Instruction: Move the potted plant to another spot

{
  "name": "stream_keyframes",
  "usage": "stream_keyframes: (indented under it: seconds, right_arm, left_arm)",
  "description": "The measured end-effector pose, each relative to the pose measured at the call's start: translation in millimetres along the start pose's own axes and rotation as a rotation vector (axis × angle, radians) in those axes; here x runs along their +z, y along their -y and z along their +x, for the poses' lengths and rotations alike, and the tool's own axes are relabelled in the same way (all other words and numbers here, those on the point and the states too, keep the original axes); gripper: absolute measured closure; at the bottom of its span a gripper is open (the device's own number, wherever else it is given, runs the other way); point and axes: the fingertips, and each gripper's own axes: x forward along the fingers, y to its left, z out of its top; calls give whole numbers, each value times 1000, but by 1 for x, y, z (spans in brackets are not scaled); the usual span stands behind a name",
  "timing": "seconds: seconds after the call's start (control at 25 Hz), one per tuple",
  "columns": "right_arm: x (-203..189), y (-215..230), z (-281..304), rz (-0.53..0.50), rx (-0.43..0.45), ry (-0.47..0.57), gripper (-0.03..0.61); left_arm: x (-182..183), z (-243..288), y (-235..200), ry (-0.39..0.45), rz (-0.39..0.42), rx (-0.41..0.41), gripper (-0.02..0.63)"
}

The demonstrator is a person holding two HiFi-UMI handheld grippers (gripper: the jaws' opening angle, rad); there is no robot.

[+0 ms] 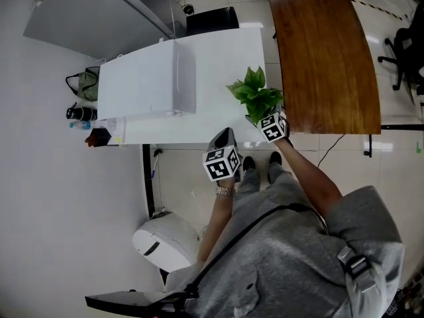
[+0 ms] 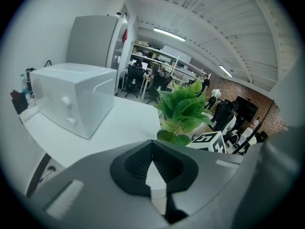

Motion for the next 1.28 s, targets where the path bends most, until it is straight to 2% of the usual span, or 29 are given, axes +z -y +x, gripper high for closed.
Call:
stream_keyframes:
  seconds: [0.12, 0.32, 0.48, 0.64, 0.76, 0.92, 1.12, 1.24, 1.28]
  right_arm:
    - [-17, 47, -26, 64, -84, -3, 29]
    - [-74, 137, -77, 222, -256, -55, 28]
    - [-122, 181, -105, 269, -348, -107, 28]
    - [-139, 191, -112, 232, -368, -50, 26]
    - [-145, 197, -112, 231, -392, -23, 12]
    - [-138, 186, -118, 260, -329, -9, -5]
    - [-139, 177, -130, 238, -270, 4, -5]
    - [-156, 171, -152, 283, -292, 15, 1]
    - [-163, 170, -161, 306, -315, 30, 32]
  left_arm:
    - [1, 14, 24, -14, 35, -45, 600]
    - [8, 40, 79, -40, 109, -162, 600]
    - [5, 42, 111, -54, 154, -214, 600]
    - [-4, 38, 114, -75, 190, -203, 600]
    - [-6, 36, 110, -77, 185, -188, 600]
    - [-5, 34, 113, -68, 184, -185, 600]
    - [-8, 34, 130, -66, 205, -214, 600]
    - [-13, 33, 144, -67, 218, -234, 600]
    - [-13, 32, 147, -66, 221, -238, 600]
